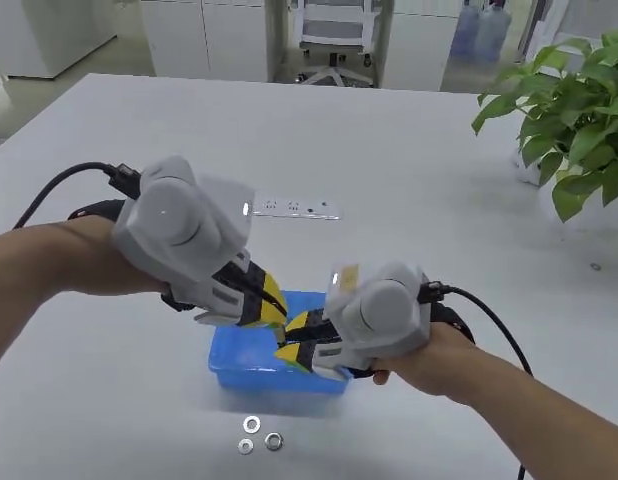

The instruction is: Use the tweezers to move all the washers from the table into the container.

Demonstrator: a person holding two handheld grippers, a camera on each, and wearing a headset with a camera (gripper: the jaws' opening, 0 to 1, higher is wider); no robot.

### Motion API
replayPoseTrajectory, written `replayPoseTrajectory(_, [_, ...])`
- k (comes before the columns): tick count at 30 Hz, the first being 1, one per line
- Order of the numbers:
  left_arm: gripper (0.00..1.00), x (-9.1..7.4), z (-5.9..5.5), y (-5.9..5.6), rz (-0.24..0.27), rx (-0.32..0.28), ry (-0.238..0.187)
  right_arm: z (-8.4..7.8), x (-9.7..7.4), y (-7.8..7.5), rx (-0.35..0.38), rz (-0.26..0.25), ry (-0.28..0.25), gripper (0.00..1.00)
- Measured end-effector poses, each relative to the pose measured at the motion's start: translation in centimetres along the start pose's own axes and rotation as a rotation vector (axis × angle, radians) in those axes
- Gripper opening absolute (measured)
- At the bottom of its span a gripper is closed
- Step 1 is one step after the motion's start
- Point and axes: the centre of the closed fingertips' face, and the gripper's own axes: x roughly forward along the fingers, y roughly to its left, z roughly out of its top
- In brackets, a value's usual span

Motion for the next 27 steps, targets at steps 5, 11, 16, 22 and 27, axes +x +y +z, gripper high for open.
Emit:
replayPoseTrajectory(5, [0.05,-0.2,0.2,-0.6,-0.004,0.006,0.003,0.3,-0.2,0.7,-0.012,0.007,-0.003,0.12])
replayPoseTrajectory(11, [0.05,-0.4,0.2,-1.4,-0.008,0.01,0.005,0.3,-0.5,1.6,-0.016,0.011,-0.007,0.11])
replayPoseTrajectory(16, [0.05,-0.4,0.1,-2.1,-0.017,0.007,0.006,0.1,-0.5,2.4,-0.017,0.019,-0.008,0.11])
replayPoseTrajectory(22, [0.05,-0.1,-0.1,-2.7,-0.029,0.004,0.006,-0.1,-0.4,3.1,-0.012,0.024,-0.009,0.11])
replayPoseTrajectory(27, [0.05,0.1,-0.3,-3.6,-0.04,0.005,0.01,-0.4,-0.2,4.0,-0.007,0.032,-0.009,0.11])
